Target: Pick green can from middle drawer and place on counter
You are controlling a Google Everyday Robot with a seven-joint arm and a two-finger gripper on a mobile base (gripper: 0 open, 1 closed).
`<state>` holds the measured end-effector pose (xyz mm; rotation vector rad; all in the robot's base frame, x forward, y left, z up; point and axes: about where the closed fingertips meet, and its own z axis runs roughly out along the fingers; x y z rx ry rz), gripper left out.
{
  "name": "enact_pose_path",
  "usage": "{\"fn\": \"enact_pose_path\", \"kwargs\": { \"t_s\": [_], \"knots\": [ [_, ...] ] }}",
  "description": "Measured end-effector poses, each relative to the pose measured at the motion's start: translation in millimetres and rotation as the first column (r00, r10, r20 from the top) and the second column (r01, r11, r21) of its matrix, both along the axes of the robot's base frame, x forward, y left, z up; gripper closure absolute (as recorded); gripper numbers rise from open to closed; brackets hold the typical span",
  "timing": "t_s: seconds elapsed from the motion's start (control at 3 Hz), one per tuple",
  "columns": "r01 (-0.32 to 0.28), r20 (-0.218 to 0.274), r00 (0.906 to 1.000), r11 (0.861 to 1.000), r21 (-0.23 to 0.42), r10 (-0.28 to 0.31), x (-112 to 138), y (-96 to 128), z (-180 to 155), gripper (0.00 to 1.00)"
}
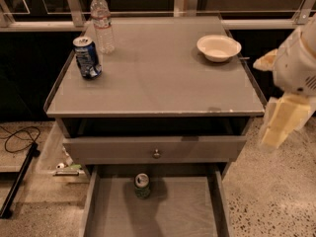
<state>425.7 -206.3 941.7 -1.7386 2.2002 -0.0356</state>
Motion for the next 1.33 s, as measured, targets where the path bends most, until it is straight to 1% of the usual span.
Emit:
{"fn": "enact_pose_path", "kwargs": {
  "t_s": [0.33,0.67,1.0,1.33],
  "knots": [
    [-0.035,-0.029,0.9989,0.994,0.099,0.038,-13.8,9.4,-64.4,0.0],
    [-0.065,-0.03,0.9968,0.968,0.241,0.074,-21.8,16.1,-139.9,0.0],
    [-0.066,-0.018,0.9967,0.922,0.381,0.079,-20.2,19.1,-205.9,0.0],
    [-0.031,-0.036,0.9976,0.846,0.532,0.059,-18.8,23.8,-261.6,0.0]
  ]
}}
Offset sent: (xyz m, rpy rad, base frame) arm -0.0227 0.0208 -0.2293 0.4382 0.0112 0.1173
